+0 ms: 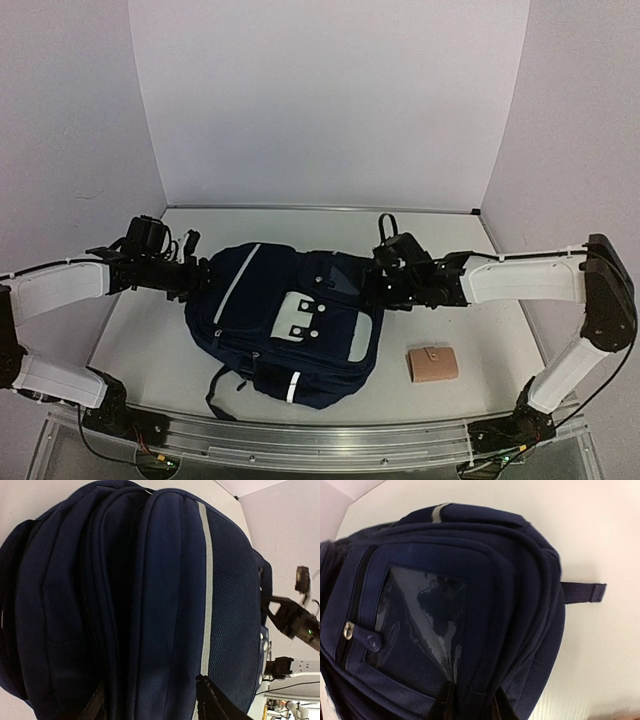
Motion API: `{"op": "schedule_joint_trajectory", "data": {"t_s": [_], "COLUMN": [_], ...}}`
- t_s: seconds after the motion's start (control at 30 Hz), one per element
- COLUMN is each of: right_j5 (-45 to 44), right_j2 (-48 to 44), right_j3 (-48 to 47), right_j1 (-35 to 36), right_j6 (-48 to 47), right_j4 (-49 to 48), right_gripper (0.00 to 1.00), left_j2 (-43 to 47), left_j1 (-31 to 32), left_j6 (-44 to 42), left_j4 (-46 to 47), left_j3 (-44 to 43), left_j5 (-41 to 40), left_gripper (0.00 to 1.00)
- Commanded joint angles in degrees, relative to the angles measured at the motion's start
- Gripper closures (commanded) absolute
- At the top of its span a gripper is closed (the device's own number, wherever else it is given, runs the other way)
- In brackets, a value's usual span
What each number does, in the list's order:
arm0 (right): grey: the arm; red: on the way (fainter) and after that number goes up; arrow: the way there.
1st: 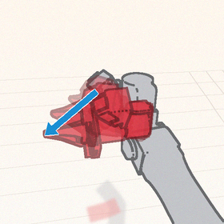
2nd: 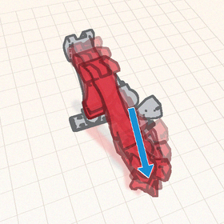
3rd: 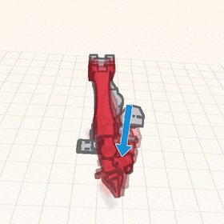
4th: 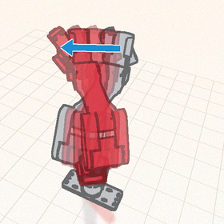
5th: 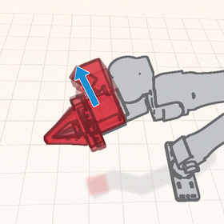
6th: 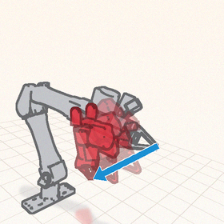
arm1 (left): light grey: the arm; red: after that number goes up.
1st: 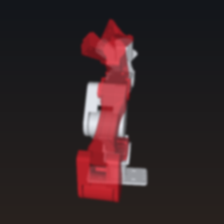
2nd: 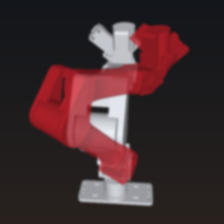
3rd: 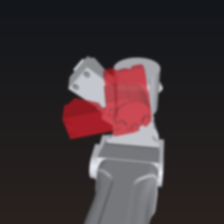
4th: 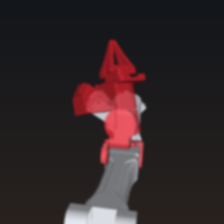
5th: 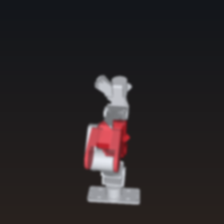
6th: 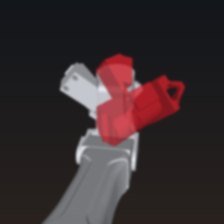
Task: Pack the student bag
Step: Adjust the student bag at the center of the board.
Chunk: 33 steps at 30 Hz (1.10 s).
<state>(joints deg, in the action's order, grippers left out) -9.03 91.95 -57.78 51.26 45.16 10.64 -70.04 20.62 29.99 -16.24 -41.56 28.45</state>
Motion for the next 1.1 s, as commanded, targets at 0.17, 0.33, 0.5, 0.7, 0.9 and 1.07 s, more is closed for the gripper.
{"op": "schedule_joint_trajectory", "data": {"t_s": [0.17,0.33,0.5,0.7,0.9,1.07], "right_j5": [-0.29,-0.85,6.24,17.24,25.15,27.62], "right_j2": [5.29,-2.2,-10.02,-9.1,-3.45,0.3], "right_j3": [-12.84,-10.88,-9.28,-5.41,-2.7,-3.68], "right_j1": [-9.05,-8.11,-3.7,-1.98,-1.29,0.84], "right_j6": [-18.28,-14.3,-9.86,-6.18,-4.19,-4.04], "right_j4": [1.15,7.0,8.63,5.55,0.69,-1.65], "right_gripper": [0.52,0.31,0.29,0.49,0.52,0.58], "left_j2": [0.15,5.64,9.36,4.58,1.98,1.42], "left_j1": [2.59,2.63,2.21,1.8,1.8,1.8], "left_j6": [3.76,4.4,4.64,5.98,7.5,8.36], "left_j4": [6.04,2.56,-4.71,-0.97,2.76,7.44], "left_j3": [3.19,2.05,0.34,1.05,2.65,4.73], "left_j5": [4.77,-0.37,-13.3,-9.03,-9.19,-5.92], "left_gripper": [0.46,0.38,0.15,0.03,0.1,0.23]}}
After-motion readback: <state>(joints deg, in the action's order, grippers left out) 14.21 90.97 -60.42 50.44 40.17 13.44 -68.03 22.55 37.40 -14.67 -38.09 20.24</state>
